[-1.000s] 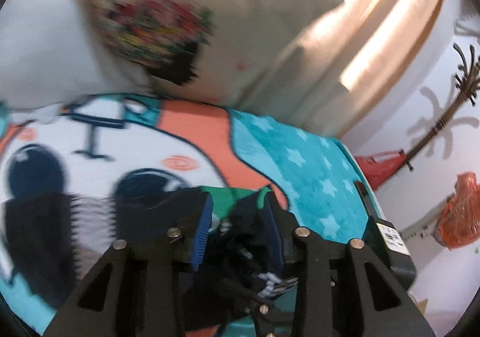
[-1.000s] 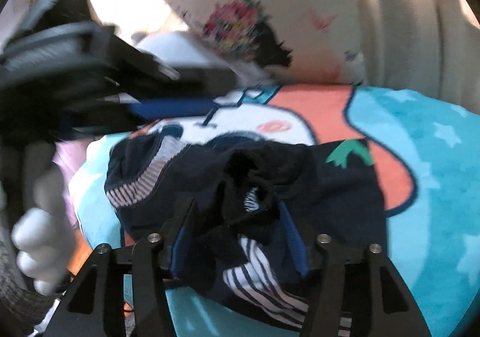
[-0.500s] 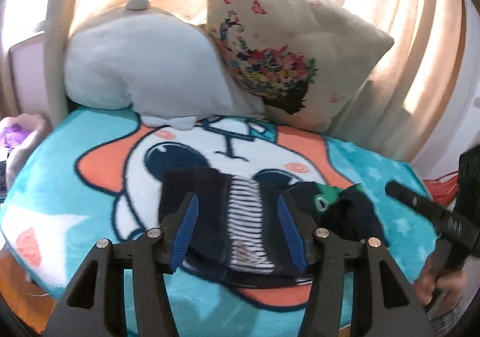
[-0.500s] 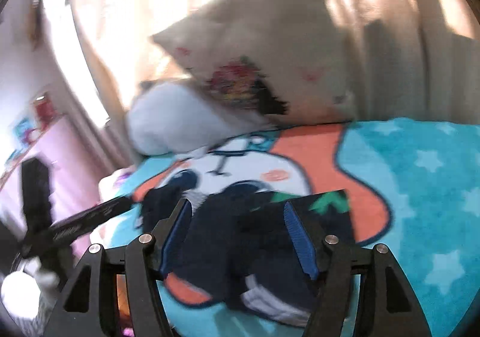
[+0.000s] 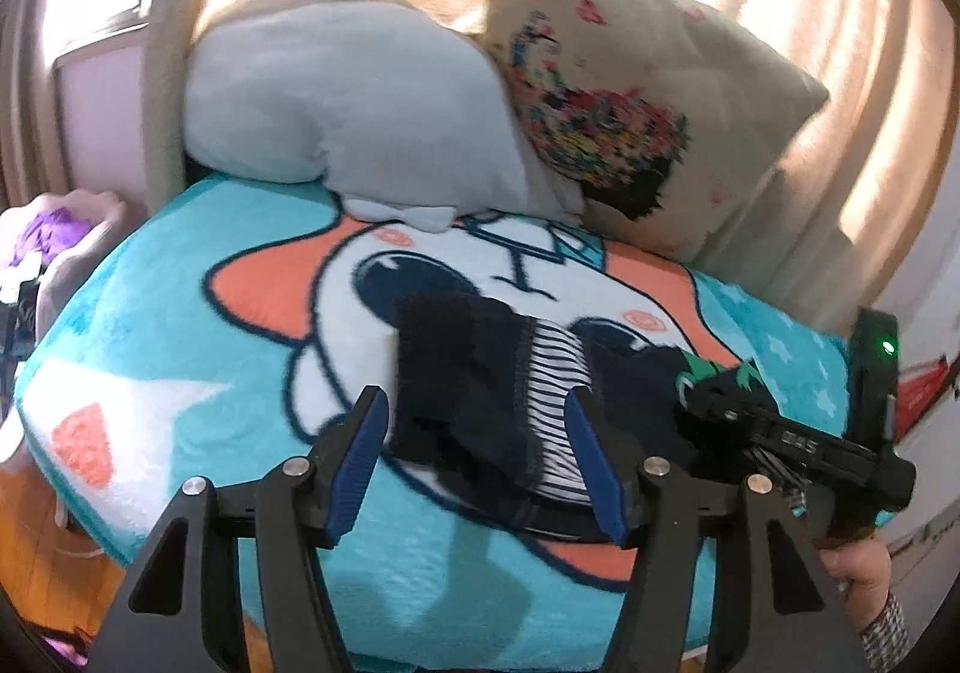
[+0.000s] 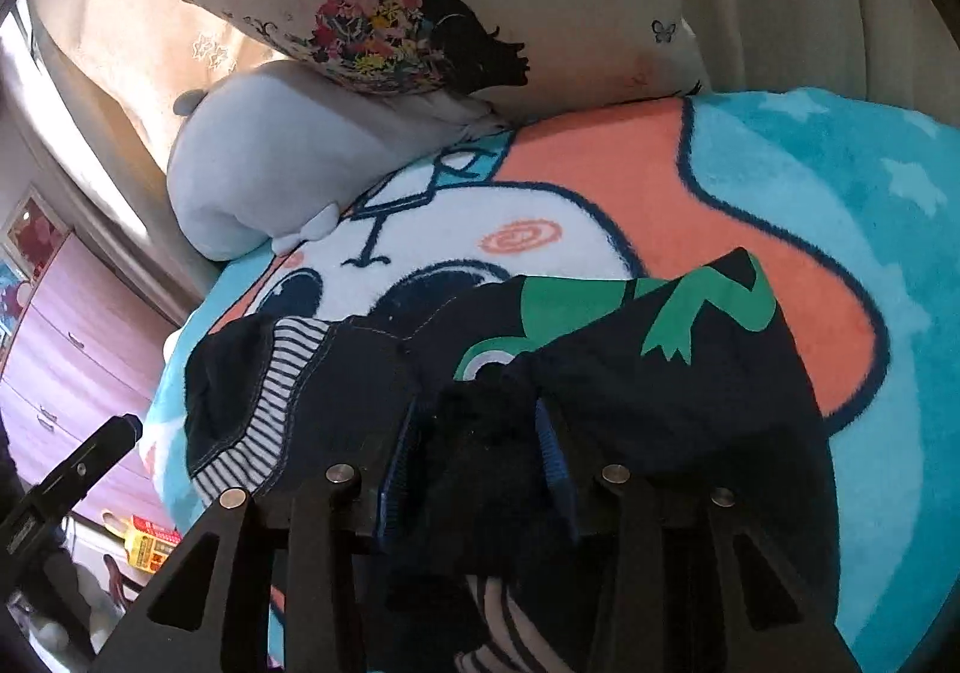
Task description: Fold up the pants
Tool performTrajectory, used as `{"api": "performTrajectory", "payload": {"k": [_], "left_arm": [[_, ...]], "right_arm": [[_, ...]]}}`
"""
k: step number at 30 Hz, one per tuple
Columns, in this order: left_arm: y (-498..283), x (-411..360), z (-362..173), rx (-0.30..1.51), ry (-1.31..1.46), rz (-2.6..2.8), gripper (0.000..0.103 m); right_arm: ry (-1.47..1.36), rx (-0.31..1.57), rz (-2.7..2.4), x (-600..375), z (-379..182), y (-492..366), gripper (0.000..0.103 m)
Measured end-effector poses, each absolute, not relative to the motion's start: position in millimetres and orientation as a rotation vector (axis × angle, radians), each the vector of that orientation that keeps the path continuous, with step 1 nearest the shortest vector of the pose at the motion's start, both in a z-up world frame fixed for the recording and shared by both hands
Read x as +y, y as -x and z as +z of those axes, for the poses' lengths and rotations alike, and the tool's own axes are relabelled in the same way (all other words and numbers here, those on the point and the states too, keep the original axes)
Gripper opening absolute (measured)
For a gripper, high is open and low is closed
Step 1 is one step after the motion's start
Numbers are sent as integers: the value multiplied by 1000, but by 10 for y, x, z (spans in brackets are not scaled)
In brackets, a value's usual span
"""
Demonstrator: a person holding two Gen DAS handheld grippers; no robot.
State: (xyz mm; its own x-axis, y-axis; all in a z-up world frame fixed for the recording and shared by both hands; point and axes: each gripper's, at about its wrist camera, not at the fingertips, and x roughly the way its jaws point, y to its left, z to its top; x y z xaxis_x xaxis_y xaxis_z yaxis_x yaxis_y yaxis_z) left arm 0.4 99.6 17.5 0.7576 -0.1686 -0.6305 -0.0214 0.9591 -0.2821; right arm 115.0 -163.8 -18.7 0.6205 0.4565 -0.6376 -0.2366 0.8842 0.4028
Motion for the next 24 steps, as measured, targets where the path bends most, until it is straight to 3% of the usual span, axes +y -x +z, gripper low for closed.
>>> {"api": "performTrajectory", "payload": {"k": [10, 22, 24], "left_arm": [[-108, 1454, -100, 783, 381, 72, 60], [16, 1663, -135, 754, 386, 128, 60], [44, 1669, -114, 739, 361, 143, 60]], "right_arm": [[-209, 724, 477, -1374, 204, -824, 58], [-95, 868, 600, -438, -157, -938, 58], [-66, 873, 582, -334, -197, -948, 63]]}}
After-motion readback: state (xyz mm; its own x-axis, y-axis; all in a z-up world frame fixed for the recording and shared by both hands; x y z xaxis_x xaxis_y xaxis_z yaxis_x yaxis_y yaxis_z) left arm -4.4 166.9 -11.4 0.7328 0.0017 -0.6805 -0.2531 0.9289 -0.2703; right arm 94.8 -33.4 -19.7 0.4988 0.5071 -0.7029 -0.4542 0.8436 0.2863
